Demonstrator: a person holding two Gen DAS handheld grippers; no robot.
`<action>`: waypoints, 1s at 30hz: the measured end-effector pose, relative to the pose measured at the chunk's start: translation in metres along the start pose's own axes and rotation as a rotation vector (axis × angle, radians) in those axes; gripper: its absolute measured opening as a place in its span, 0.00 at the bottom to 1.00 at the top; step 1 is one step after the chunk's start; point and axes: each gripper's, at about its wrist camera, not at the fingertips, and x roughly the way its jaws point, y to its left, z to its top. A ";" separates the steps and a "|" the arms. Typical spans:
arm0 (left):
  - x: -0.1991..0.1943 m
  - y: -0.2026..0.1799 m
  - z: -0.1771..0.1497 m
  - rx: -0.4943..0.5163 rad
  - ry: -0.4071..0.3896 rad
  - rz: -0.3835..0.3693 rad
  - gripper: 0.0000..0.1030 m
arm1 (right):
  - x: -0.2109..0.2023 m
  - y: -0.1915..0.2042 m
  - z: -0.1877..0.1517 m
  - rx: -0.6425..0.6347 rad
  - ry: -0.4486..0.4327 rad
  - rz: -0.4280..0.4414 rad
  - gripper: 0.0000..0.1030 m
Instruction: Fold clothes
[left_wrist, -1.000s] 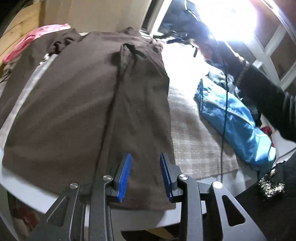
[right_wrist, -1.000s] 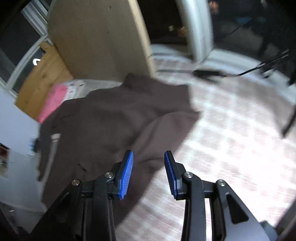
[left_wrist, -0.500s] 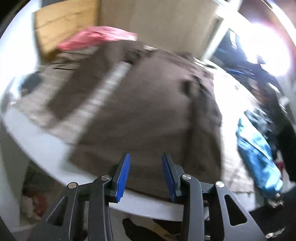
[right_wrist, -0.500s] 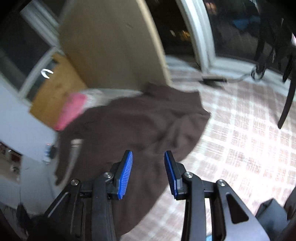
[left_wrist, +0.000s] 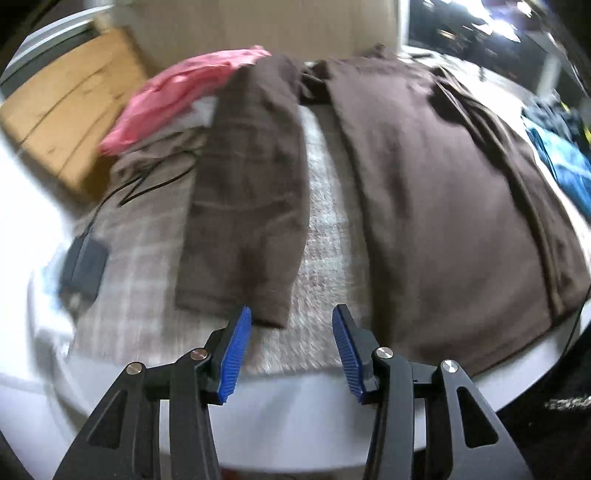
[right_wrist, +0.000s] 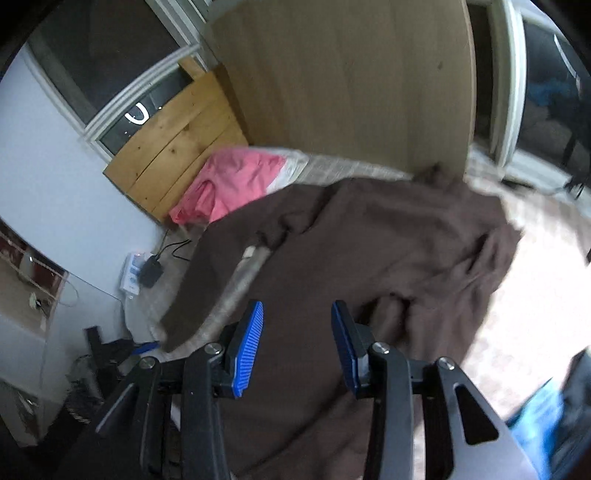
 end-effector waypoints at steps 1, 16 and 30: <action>0.005 0.002 0.001 0.028 0.001 0.000 0.43 | 0.008 0.006 -0.002 0.019 0.010 -0.001 0.37; -0.102 0.140 0.058 -0.122 -0.226 -0.212 0.04 | 0.145 0.019 0.074 0.283 0.088 0.037 0.37; -0.132 0.147 0.075 -0.115 -0.272 -0.219 0.04 | 0.232 0.007 0.143 0.391 0.251 0.031 0.03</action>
